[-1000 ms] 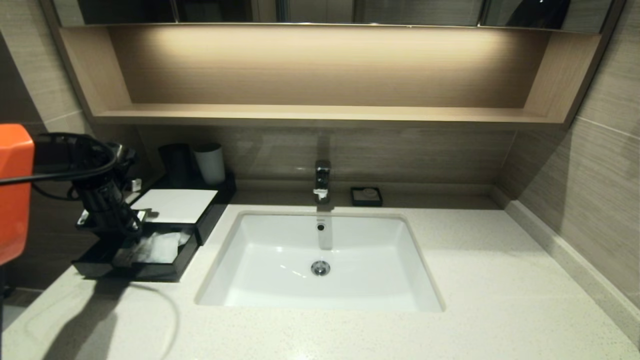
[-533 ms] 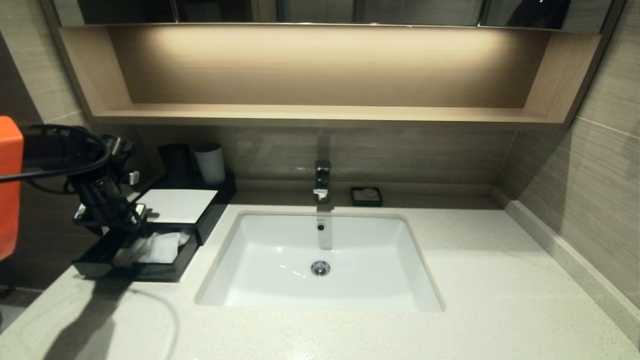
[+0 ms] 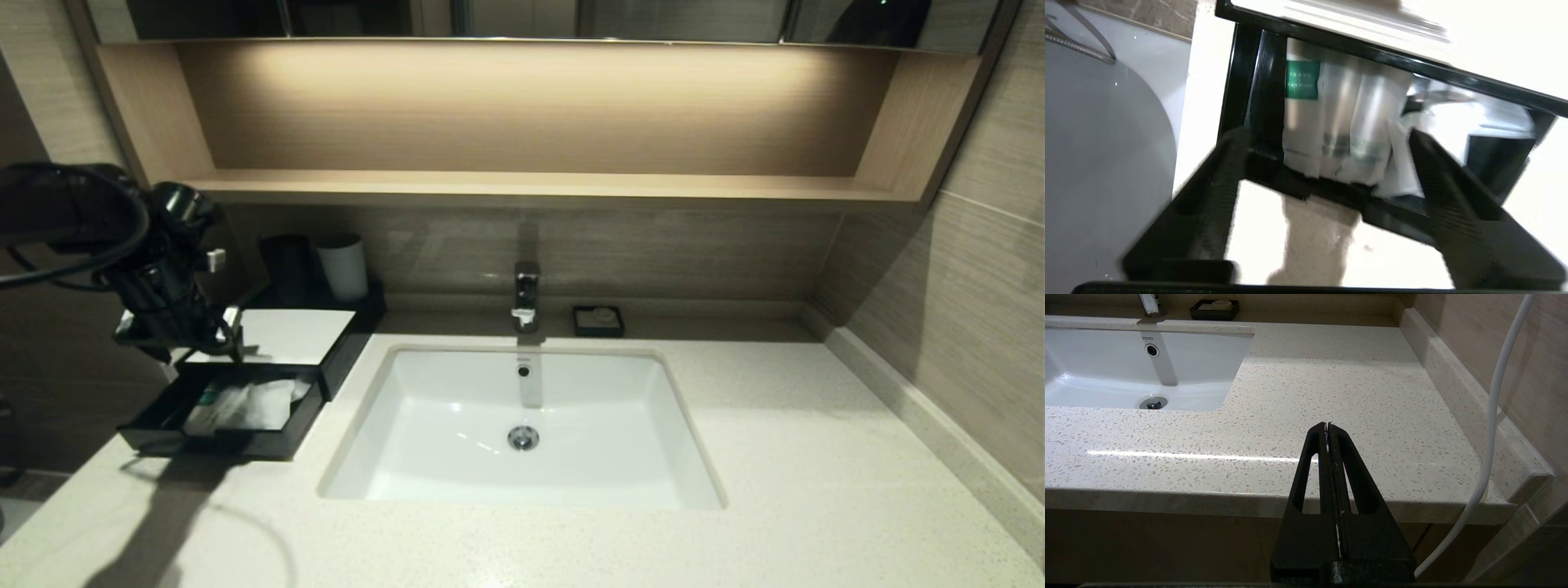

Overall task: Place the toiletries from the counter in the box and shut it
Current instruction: Place the bathroom toiletry into the drawer, then close the drawer

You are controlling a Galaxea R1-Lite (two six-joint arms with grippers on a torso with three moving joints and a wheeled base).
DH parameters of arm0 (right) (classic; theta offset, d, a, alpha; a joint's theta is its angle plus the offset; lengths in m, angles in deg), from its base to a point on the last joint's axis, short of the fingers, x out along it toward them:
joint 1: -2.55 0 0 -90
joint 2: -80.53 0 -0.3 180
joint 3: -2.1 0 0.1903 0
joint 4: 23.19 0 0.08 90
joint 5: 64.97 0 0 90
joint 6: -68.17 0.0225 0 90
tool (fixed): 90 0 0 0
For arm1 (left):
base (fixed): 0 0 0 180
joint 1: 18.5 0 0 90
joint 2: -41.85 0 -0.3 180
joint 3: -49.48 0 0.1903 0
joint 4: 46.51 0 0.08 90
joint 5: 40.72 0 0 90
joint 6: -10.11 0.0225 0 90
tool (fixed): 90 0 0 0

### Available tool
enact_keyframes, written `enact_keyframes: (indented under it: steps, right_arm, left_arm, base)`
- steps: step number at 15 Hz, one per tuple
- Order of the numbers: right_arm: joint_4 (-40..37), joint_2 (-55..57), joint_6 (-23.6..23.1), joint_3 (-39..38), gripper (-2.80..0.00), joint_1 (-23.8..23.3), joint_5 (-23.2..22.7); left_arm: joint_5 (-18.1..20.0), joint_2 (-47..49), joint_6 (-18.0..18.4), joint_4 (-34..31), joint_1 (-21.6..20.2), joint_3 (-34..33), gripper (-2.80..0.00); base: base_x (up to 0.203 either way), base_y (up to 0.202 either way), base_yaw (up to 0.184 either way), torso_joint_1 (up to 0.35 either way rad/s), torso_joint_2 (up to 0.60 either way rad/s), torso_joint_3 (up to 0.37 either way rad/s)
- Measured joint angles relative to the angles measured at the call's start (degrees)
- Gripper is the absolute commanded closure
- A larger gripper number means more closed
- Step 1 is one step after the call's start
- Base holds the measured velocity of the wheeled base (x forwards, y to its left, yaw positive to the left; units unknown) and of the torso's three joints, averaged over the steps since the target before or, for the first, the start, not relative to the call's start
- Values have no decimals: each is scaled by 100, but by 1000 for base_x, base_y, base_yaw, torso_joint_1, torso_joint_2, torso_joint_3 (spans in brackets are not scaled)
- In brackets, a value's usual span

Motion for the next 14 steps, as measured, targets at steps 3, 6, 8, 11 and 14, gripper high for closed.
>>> enact_keyframes:
  steps: [3, 6, 8, 11, 14]
  right_arm:
    - [0, 0, -1, 0, 0, 2, 0]
    - [0, 0, -2, 0, 0, 2, 0]
    - [0, 0, -2, 0, 0, 2, 0]
    - [0, 0, -2, 0, 0, 2, 0]
    - [-2, 0, 0, 0, 0, 0, 0]
  left_arm:
    - [4, -356, -82, -499, 4, -33, 0]
    - [-28, -680, -259, -883, -20, -290, 0]
    - [-50, -862, -576, -954, -78, -592, 0]
    - [-28, -1132, -767, -971, -140, -1191, 0]
    - [-9, -1390, -811, -904, -171, -2085, 0]
  base:
    - [0, 0, 0, 0, 0, 0]
    - [0, 0, 0, 0, 0, 0]
    - [0, 0, 0, 0, 0, 0]
    - [0, 0, 0, 0, 0, 0]
    - [0, 0, 0, 0, 0, 0]
